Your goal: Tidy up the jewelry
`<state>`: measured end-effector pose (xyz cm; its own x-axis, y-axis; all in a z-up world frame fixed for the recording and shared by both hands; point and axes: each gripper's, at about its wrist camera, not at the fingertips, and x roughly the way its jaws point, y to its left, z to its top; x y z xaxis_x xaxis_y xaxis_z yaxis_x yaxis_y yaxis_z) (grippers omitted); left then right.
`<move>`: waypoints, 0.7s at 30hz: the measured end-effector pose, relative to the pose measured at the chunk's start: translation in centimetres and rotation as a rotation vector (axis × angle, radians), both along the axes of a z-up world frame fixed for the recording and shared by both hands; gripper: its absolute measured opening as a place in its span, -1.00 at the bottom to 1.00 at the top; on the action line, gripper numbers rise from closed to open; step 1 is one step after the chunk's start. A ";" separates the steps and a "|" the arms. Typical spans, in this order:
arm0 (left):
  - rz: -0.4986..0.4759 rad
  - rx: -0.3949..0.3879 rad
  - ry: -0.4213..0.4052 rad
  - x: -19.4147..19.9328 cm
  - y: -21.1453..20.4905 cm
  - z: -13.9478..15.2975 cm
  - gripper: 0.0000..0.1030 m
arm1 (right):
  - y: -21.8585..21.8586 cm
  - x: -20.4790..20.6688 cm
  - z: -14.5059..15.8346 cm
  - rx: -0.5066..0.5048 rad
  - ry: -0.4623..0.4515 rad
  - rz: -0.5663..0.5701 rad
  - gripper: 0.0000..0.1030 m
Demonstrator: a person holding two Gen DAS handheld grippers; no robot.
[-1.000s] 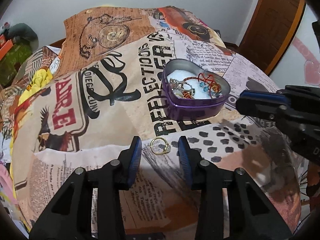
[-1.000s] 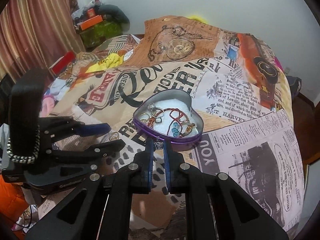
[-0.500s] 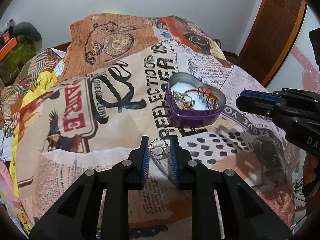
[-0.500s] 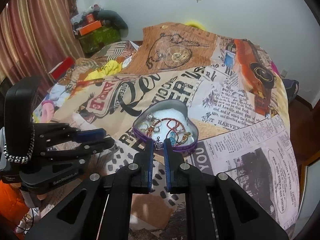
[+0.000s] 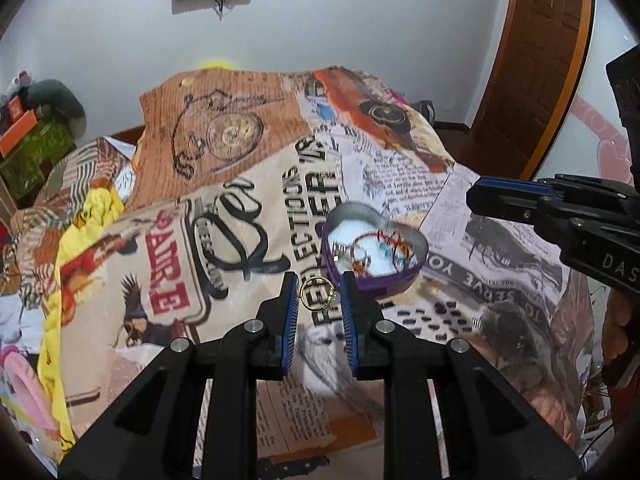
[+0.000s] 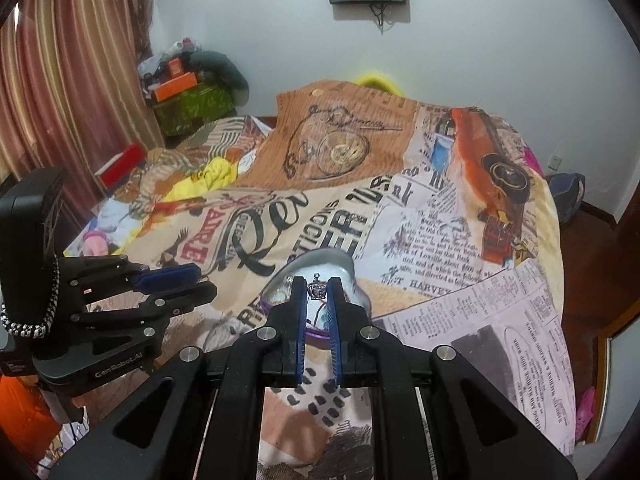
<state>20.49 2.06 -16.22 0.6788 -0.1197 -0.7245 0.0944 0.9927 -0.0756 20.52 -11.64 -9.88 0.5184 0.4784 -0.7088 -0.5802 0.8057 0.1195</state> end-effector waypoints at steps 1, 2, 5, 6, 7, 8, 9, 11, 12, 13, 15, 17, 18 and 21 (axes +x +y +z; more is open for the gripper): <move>-0.002 0.000 -0.004 0.1 0.0 0.1 -0.61 | -0.1 0.1 0.1 0.004 -0.002 -0.002 -0.83; -0.004 0.000 -0.007 0.3 -0.1 0.3 -0.61 | -0.1 0.2 0.2 0.008 -0.004 -0.005 -0.83; -0.010 0.000 -0.012 1.0 -0.2 0.5 -0.61 | -0.1 0.4 0.2 0.015 -0.007 -0.008 -0.83; -0.012 -0.002 -0.012 1.1 -0.2 0.5 -0.61 | -0.1 0.5 0.2 0.016 -0.007 -0.008 -0.83; -0.015 -0.003 -0.013 1.4 -0.3 0.5 -0.61 | -0.1 0.6 0.2 0.017 -0.008 -0.008 -0.83; -0.018 -0.004 -0.014 1.5 -0.3 0.5 -0.61 | -0.1 0.8 0.2 0.019 -0.007 -0.008 -0.83; -0.021 -0.003 -0.014 1.8 -0.4 0.5 -0.61 | -0.1 0.9 0.1 0.021 -0.006 -0.009 -0.83; -0.028 -0.003 -0.012 2.2 -0.6 0.4 -0.61 | 0.0 1.2 -0.1 0.026 -0.002 -0.010 -0.83; -0.032 -0.005 -0.008 2.5 -0.7 0.3 -0.61 | 0.1 1.3 -0.1 0.028 0.001 -0.010 -0.83; -0.038 -0.007 -0.005 2.7 -0.8 0.2 -0.61 | 0.1 1.5 -0.3 0.031 0.006 -0.010 -0.83; -0.048 -0.009 0.000 3.2 -1.1 -0.1 -0.61 | 0.2 1.9 -0.7 0.034 0.016 -0.009 -0.82; -0.058 -0.007 0.009 3.6 -1.5 -0.5 -0.61 | 0.3 2.2 -1.1 0.034 0.025 -0.010 -0.82; -0.062 -0.007 0.014 3.8 -1.7 -0.7 -0.61 | 0.4 2.4 -1.4 0.034 0.032 -0.010 -0.82; -0.075 -0.007 0.035 4.4 -2.1 -1.6 -0.61 | 0.4 3.0 -2.0 0.035 0.048 -0.008 -0.82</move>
